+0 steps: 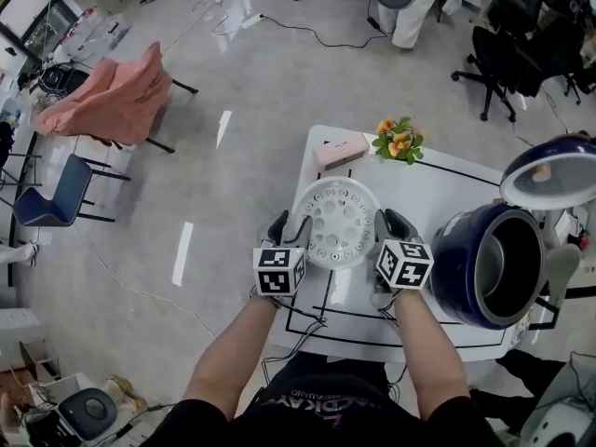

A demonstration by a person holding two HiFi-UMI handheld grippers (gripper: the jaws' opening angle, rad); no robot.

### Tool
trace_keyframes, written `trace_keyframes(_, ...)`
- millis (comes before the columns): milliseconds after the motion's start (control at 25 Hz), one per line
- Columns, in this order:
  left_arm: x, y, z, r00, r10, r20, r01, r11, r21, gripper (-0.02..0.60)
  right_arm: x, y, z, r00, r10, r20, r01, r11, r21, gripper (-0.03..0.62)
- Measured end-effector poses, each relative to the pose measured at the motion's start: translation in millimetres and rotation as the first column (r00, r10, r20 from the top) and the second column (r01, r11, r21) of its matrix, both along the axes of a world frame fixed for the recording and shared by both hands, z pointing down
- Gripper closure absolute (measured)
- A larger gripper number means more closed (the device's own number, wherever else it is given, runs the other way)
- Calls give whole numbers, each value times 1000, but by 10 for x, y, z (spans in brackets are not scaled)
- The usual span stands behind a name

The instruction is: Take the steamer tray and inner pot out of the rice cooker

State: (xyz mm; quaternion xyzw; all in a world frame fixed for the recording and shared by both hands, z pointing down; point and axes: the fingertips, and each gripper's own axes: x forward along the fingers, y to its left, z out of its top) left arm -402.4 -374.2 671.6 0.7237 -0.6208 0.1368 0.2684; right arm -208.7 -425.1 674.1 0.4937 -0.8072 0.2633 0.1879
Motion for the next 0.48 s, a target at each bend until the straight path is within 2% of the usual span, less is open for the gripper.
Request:
trace_keyframes(120, 31, 6, -211, 1000, 13, 12, -13, 999, 37, 350, -14, 27, -211, 1000, -15, 19, 15, 999, 41, 506)
trace_keyframes(280, 65, 24, -616, 999, 28, 42, -33, 992, 121, 339, -133, 75, -556, 997, -68, 47, 62, 992, 106, 487)
trace_keyframes(480, 408, -49, -1145, 996, 87, 3, -86, 971, 222, 337, -21, 185, -1221, 992, -78, 101, 52, 968, 244, 471)
